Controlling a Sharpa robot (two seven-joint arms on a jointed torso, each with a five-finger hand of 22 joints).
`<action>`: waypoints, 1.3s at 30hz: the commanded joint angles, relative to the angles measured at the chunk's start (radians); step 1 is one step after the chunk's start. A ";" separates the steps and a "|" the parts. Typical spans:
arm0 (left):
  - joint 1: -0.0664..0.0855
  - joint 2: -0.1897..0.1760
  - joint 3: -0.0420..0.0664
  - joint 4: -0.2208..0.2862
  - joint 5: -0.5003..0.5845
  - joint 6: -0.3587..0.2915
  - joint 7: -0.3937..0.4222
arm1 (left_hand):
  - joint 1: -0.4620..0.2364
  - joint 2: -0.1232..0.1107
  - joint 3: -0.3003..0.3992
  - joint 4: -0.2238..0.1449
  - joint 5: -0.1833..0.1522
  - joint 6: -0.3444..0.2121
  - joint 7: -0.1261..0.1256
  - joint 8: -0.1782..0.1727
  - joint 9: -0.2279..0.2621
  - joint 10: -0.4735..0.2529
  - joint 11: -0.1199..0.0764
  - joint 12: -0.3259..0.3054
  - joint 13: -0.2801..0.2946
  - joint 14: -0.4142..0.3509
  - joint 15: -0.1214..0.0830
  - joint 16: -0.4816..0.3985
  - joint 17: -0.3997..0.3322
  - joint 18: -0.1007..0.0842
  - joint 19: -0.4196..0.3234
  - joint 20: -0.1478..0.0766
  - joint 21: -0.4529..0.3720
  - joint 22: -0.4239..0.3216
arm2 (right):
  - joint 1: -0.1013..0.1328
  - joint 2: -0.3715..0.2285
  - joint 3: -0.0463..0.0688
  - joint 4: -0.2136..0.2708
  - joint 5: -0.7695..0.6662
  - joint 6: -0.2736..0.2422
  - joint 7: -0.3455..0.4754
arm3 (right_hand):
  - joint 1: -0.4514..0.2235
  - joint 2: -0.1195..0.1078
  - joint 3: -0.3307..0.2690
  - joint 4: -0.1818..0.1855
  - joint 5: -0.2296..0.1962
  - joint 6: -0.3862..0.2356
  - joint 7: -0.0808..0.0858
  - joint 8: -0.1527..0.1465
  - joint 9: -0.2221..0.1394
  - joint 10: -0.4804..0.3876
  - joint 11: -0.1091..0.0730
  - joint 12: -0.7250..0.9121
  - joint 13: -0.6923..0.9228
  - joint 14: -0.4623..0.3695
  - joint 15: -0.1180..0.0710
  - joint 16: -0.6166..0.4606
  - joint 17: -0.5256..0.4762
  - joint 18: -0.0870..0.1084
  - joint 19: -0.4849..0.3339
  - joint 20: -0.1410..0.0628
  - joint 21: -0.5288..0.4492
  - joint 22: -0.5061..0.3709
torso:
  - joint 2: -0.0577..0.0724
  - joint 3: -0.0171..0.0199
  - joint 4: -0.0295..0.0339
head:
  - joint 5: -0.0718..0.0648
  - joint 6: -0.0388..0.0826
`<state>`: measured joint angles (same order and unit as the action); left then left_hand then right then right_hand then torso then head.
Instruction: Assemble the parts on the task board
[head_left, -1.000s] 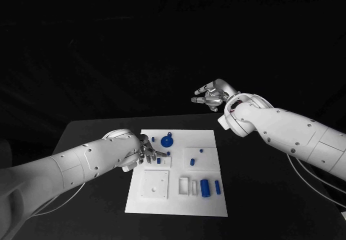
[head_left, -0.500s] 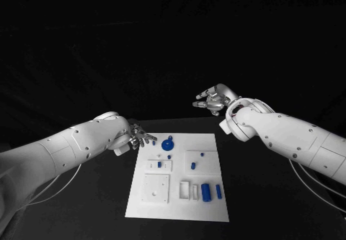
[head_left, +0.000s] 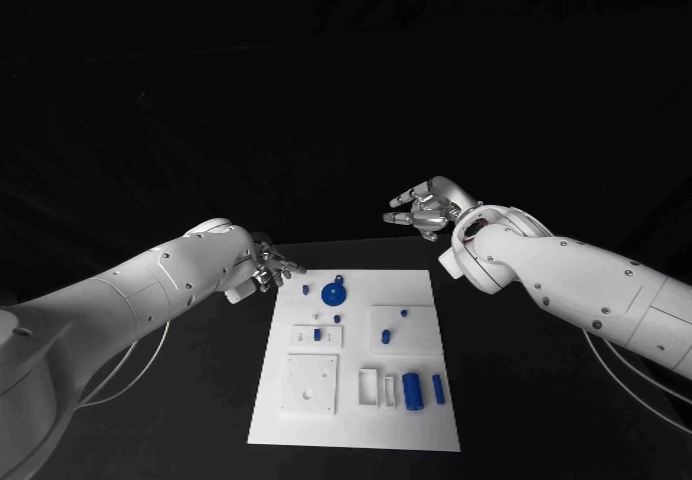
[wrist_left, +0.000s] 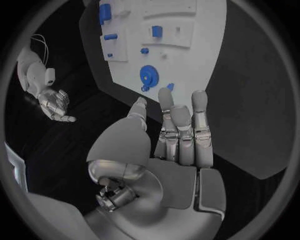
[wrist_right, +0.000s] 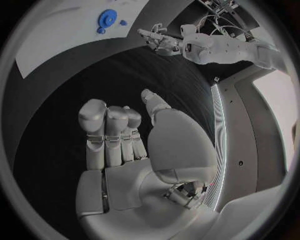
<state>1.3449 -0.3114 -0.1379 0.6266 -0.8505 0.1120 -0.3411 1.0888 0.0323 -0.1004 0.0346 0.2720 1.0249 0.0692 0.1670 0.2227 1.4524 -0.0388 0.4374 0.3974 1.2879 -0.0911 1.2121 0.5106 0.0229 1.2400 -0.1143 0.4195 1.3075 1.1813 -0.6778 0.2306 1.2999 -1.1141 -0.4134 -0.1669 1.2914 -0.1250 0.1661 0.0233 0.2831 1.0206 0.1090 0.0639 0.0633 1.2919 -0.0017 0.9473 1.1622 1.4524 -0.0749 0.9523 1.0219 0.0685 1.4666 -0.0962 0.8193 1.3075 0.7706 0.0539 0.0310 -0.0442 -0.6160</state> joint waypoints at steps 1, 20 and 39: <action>-0.004 0.015 -0.003 -0.040 -0.035 0.033 0.046 | 0.003 0.009 0.001 -0.010 0.050 0.003 -0.004 0.008 0.001 0.001 0.005 0.000 0.001 -0.004 -0.002 0.004 -0.001 0.009 0.001 0.002 -0.002 0.019 | 0.001 -0.004 0.001 0.012 -0.013 0.012 0.000 | -0.004 0.007 -0.004 0.000 0.004 -0.006 0.003 -0.002 0.000 -0.003 0.001 -0.003 -0.001 -0.002 0.003 -0.004 0.000 0.010 0.024 0.007 -0.002 0.107 | 0.015 0.0065 -0.0093 | 0.003 0.009; -0.028 0.058 -0.027 -0.141 -0.067 0.046 0.070 | -0.008 0.007 -0.010 -0.008 0.054 -0.019 -0.005 0.041 0.012 0.001 0.005 -0.001 0.001 -0.006 -0.002 0.007 -0.007 0.008 0.000 0.002 -0.003 0.019 | 0.016 0.006 0.019 0.031 -0.014 0.005 -0.002 | -0.001 0.006 -0.004 0.003 0.004 -0.005 0.003 -0.002 0.000 -0.002 0.000 -0.005 -0.002 -0.002 0.003 -0.005 -0.001 0.010 0.024 0.007 -0.003 0.107 | 0.050 0.0215 -0.0288 | 0.010 0.037; -0.029 0.070 -0.029 -0.148 0.002 0.065 0.081 | -0.021 0.005 -0.002 0.027 0.033 -0.018 -0.003 0.031 0.000 0.000 0.007 -0.002 0.001 -0.008 0.000 0.009 -0.009 0.008 -0.002 0.004 -0.002 0.019 | 0.020 0.011 0.023 0.033 -0.018 0.004 -0.006 | 0.002 0.005 -0.001 0.002 0.001 -0.004 0.003 -0.002 0.000 -0.001 0.000 -0.004 -0.001 -0.002 0.003 -0.005 -0.001 0.010 0.024 0.007 -0.004 0.107 | 0.053 0.0201 -0.0288 | 0.004 0.036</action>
<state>1.3158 -0.2447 -0.1673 0.4767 -0.8752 0.1570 -0.2775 1.0707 0.0342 -0.1040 0.0564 0.3019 1.0055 0.0639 0.2042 0.2247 1.4525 -0.0388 0.4374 0.3970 1.2880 -0.0911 1.2158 0.5032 0.0229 1.2399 -0.1144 0.4196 1.3079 1.2007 -0.6680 0.2524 1.3313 -1.1208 -0.4138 -0.1737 1.2914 -0.1250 0.1658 0.0235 0.2828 1.0206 0.1089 0.0639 0.0633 1.2922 -0.0015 0.9474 1.1612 1.4524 -0.0749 0.9524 1.0219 0.0685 1.4666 -0.0962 0.8193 1.3074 0.8231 0.0740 0.0028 -0.0392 -0.5810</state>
